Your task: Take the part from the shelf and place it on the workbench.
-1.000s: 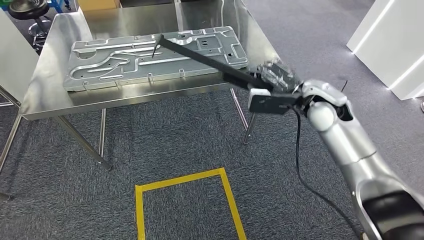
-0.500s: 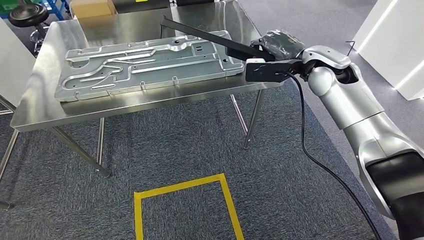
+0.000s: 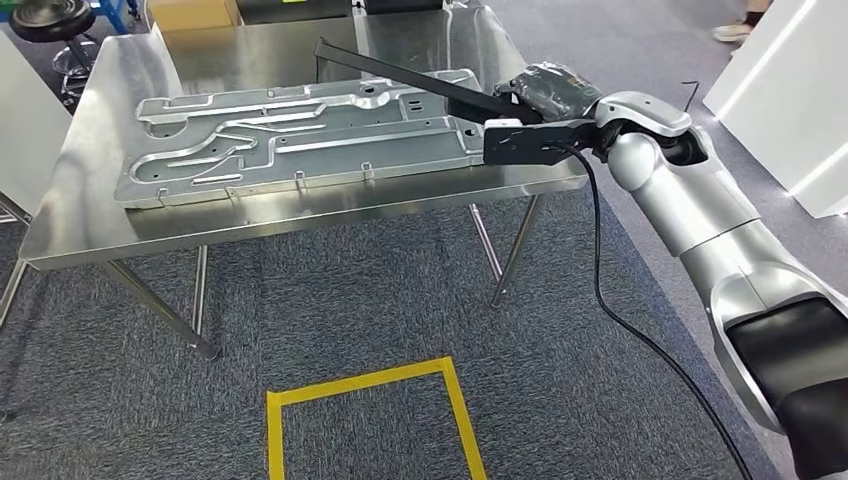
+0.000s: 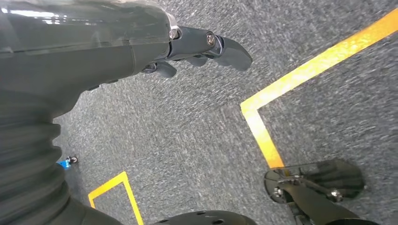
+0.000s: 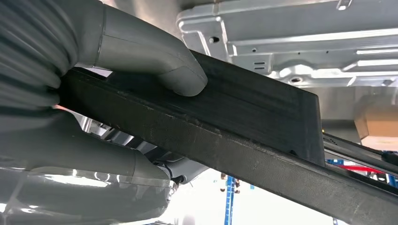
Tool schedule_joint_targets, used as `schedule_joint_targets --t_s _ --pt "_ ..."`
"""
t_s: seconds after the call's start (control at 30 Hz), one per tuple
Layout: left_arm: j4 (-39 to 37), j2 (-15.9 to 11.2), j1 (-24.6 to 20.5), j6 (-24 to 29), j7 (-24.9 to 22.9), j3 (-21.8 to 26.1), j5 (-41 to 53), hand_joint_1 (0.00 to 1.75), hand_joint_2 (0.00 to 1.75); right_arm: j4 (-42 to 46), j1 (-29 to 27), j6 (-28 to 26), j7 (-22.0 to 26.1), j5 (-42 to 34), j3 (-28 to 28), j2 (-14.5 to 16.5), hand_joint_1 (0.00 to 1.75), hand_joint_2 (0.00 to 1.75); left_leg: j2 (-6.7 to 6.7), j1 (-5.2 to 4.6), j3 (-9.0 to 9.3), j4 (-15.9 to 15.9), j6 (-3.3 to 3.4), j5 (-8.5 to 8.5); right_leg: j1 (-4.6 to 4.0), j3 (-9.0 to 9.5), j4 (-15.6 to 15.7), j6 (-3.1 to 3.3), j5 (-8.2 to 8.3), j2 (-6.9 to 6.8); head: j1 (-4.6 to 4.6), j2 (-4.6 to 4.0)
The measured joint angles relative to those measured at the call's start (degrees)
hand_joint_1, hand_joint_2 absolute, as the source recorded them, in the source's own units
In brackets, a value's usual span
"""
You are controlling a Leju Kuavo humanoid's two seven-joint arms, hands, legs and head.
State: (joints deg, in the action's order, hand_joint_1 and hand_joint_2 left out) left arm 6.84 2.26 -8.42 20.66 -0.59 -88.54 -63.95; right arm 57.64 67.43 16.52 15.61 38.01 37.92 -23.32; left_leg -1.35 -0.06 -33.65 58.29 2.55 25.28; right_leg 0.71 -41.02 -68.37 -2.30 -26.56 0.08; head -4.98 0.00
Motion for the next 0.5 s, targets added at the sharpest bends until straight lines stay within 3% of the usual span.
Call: schedule_joint_targets --t_s 0.07,0.1,0.17,0.23,0.3,0.37,0.4,0.43,0.5 --pt "-0.01 0.08 -0.02 -0.02 0.00 0.00 -0.01 0.00 1.75 -0.09 0.30 -0.01 0.00 0.00 0.03 0.00 1.75 1.75 -0.08 -0.16 0.82 0.02 -0.35 0.77 -0.33 2.78 7.45 0.67 4.12 -0.02 0.01 0.00" --pt "-0.01 0.12 -0.06 -0.02 0.00 0.00 -0.01 0.00 1.75 -0.13 0.44 -0.02 0.01 0.00 0.06 0.01 1.75 1.75 -0.10 -0.23 0.95 0.01 -0.57 1.03 -0.53 3.57 9.43 0.98 4.60 -0.06 0.01 0.00" --pt "-0.02 0.15 -0.18 -0.03 0.00 0.00 -0.02 0.00 1.75 -0.16 0.59 -0.02 0.00 0.01 0.12 0.02 1.75 1.75 -0.09 -0.31 1.04 -0.19 -1.10 1.36 -0.76 4.02 10.49 1.51 3.93 -0.08 0.02 0.00" --pt "-0.02 0.12 -0.25 -0.02 0.00 0.00 -0.01 0.00 1.75 -0.16 0.60 -0.03 -0.01 0.01 0.14 0.04 1.75 1.75 0.11 -0.39 1.05 0.30 -1.72 2.07 -0.40 4.66 11.07 1.99 3.63 -0.14 0.02 0.00" --pt "-0.02 0.05 -0.32 -0.02 0.01 0.00 -0.03 0.00 1.75 -0.16 0.66 -0.04 0.00 0.00 0.14 0.06 1.75 1.75 0.27 -0.38 -0.88 4.61 -2.29 4.15 -0.05 5.59 11.63 2.50 3.34 -0.26 0.01 0.00" --pt "-0.02 -0.02 -0.39 -0.03 0.01 0.00 -0.11 0.00 1.75 -0.18 0.65 -0.03 0.01 0.00 0.27 0.08 1.75 1.75 0.29 -0.29 -5.18 12.38 -2.68 6.83 -0.10 6.14 11.64 2.83 2.83 -0.28 0.00 0.00" --pt "-0.02 -0.07 -0.40 -0.03 0.01 0.00 -0.15 0.00 1.75 -0.20 0.57 -0.02 0.01 0.00 0.37 0.10 1.75 1.75 0.29 -0.27 -7.10 15.23 -2.83 7.20 -0.13 6.41 11.57 2.88 2.52 -0.22 0.01 0.00" --pt "-0.02 -0.10 -0.38 -0.03 0.00 0.00 -0.17 0.00 1.75 -0.21 0.48 -0.02 0.02 0.00 0.47 0.12 1.75 1.75 0.29 -0.26 -8.16 16.15 -2.92 6.45 -0.13 6.72 11.46 2.85 2.17 -0.15 0.01 0.00" --pt "-0.02 -0.15 -0.31 -0.03 0.00 0.00 -0.16 0.00 1.75 -0.22 0.39 -0.02 0.03 0.00 0.57 0.15 1.75 1.75 0.32 -0.18 -7.11 11.46 -2.92 1.89 -0.09 7.59 11.18 2.63 1.29 -0.01 0.01 0.00"
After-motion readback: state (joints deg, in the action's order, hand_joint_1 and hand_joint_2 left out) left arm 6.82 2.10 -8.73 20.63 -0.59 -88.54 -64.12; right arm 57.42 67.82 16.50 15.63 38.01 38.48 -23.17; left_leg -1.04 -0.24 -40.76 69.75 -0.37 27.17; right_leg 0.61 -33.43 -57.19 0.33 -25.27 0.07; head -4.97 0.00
